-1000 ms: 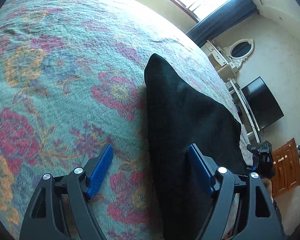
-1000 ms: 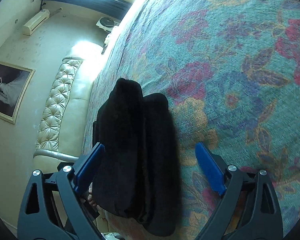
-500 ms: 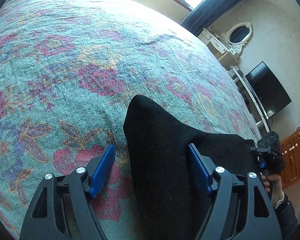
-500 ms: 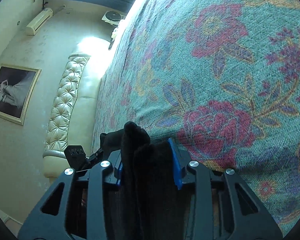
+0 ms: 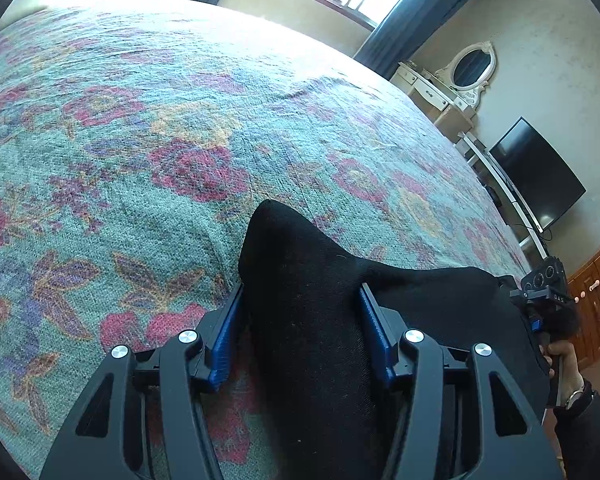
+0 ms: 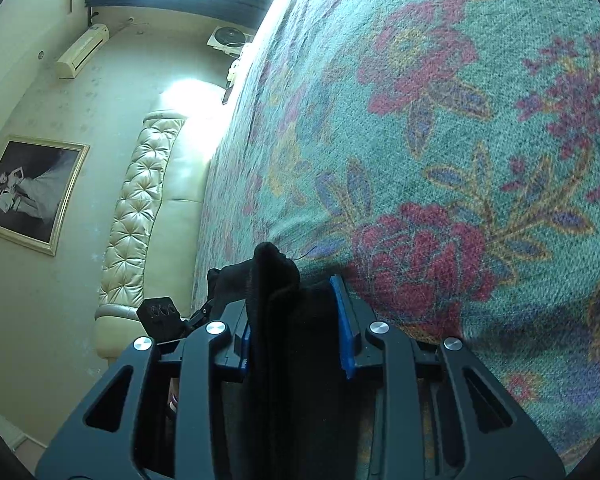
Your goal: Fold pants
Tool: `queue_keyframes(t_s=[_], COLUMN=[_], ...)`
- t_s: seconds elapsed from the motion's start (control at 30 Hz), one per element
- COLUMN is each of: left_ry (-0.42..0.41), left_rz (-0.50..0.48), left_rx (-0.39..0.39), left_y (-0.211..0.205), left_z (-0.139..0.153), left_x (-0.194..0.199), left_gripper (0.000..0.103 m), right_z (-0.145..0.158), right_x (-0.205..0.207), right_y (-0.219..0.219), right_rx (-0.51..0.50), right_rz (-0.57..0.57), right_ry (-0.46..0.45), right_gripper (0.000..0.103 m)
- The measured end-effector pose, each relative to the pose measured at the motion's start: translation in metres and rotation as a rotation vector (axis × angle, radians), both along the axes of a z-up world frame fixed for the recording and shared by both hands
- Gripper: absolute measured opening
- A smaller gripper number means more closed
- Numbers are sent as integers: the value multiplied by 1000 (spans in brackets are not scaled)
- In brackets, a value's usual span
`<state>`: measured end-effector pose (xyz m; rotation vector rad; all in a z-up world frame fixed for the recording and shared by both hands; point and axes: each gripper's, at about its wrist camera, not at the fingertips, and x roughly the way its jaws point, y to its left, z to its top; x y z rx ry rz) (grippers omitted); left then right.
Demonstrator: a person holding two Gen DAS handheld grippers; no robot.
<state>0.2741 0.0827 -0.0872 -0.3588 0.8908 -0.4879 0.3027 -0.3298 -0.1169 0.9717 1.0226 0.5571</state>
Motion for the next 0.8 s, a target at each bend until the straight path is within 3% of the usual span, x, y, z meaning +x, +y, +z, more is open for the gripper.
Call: queue_keyframes(t_s=[0.13,0.27,0.8], left_ry=[10,-9,-26], left_rz=[6,-5,-4], left_rx=[-6,31,7], left_y=[6,4,10], left_z=[1,2,-2], left_x=[1,4,2], left_gripper=[53,52,54], right_z=[13,8,2], right_x=[3,4,0], right_y=[11,9,3], right_rx=[-76,-45,-25], right_rz=[-7,-7,-18], right_ry=[-32,-34,-43], right_gripper=[31,31,30])
